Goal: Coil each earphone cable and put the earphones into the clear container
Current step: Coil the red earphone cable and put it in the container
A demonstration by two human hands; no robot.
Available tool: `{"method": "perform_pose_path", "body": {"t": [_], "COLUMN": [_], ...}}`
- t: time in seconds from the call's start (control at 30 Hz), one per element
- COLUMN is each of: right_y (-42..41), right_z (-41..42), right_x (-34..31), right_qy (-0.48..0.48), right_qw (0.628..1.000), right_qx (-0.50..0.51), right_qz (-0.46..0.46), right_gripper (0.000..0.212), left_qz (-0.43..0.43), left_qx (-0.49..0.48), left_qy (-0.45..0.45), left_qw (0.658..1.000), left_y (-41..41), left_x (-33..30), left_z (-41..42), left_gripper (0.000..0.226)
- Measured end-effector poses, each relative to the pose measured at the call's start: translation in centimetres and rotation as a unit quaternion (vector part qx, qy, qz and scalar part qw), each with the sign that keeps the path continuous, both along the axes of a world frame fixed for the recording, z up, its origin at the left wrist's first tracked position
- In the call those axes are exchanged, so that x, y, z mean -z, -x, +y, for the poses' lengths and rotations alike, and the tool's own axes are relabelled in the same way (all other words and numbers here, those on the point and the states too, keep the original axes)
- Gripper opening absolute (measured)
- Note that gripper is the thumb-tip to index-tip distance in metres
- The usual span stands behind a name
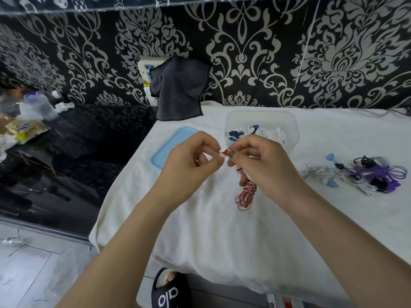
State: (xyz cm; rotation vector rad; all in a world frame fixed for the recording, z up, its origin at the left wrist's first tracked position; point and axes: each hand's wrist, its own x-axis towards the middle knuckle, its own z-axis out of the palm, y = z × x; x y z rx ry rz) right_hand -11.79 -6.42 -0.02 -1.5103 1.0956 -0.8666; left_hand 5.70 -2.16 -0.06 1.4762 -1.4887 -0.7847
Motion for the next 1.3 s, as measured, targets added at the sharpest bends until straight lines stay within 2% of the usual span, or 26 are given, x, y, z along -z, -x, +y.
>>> {"method": "perform_pose_path", "body": {"t": [0.2, 0.5, 0.77, 1.1, 1.3], "right_y": [0.2, 0.5, 0.7, 0.8, 0.7], "right_z": [-0.2, -0.4, -0.2, -0.3, -0.5], "right_x": [-0.2, -0.5, -1.2, -1.5, -1.3], "right_qy": [-0.016, -0.104, -0.112, -0.103, -0.094], "right_qw": [1.000, 0.991, 0.983, 0.979, 0.980], "right_qx": [-0.003, -0.021, -0.054, -0.076, -0.061], "right_qz": [-0.014, -0.080, -0.138, -0.156, -0.164], "right_gripper": [0.005, 0.006, 0.008, 0.011, 0.007], "left_qz": [-0.012, 0.007, 0.127, 0.285, 0.295], "left_qx": [0.018, 0.019, 0.051, 0.087, 0.074], "left_qy": [0.000, -0.005, -0.042, -0.125, -0.101], "left_qw": [1.000, 1.000, 0.990, 0.946, 0.947], "left_y": [0.0, 0.1, -0.2, -0.3, 0.3], "left_x": [-0.3, -0.9, -1.4, -1.4, -1.6], "left_z": [0.1, 0.1, -0.3, -1.0, -0.9], "left_gripper": [0.013, 0.010, 0.009, 0.009, 0.011]}}
